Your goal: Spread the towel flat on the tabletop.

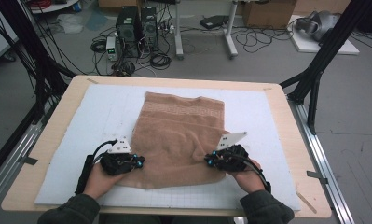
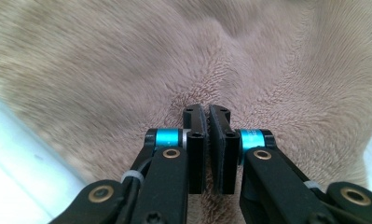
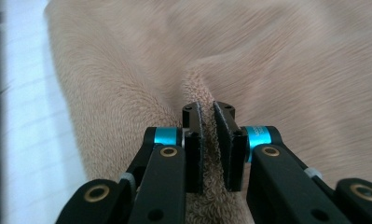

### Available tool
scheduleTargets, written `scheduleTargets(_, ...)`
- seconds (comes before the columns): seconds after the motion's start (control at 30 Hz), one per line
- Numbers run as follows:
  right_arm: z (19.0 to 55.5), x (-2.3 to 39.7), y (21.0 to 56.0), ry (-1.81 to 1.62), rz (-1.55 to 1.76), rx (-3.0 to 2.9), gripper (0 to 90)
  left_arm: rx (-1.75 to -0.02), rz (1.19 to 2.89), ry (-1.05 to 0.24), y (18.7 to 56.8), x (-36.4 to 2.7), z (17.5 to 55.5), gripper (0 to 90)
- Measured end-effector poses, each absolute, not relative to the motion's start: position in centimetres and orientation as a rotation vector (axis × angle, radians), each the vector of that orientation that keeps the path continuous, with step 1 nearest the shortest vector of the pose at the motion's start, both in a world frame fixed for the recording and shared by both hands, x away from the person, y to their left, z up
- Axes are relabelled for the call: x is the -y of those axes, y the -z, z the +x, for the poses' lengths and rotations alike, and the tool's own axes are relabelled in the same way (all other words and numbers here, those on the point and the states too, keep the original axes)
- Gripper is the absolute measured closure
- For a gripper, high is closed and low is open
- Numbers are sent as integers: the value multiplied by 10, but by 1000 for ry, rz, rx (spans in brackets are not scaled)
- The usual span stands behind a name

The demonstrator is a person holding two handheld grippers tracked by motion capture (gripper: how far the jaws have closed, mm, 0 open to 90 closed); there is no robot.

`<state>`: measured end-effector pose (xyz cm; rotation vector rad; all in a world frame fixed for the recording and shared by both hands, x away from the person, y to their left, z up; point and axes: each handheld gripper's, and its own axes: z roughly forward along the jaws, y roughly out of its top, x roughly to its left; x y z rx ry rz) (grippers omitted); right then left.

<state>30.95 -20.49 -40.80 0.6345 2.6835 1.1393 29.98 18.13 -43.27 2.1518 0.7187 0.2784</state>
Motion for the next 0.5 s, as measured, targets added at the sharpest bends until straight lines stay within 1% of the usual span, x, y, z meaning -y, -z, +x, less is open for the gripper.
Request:
scheduleTargets(0.1, 325, 203, 398, -1120, 641, -2625, 827, -760, 2068, -328, 425, -182, 310, 857)
scheduleTargets(0.2, 346, 204, 395, -1113, 703, -2597, 826, -779, 2073, -380, 423, -177, 322, 857)
scheduleTargets(0.33, 365, 202, 413, -1060, 795, -2627, 815, -809, 2102, -344, 436, -170, 334, 850)
scheduleTargets(0.37, 367, 201, 416, -1049, 797, -2633, 798, -809, 2109, -337, 438, -170, 335, 841)
scheduleTargets(0.43, 367, 200, 416, -1043, 810, -2612, 730, -808, 2102, -346, 436, -170, 335, 806)
scheduleTargets(0.5, 363, 207, 409, -1082, 809, -2588, 696, -806, 2079, -341, 431, -174, 331, 734)
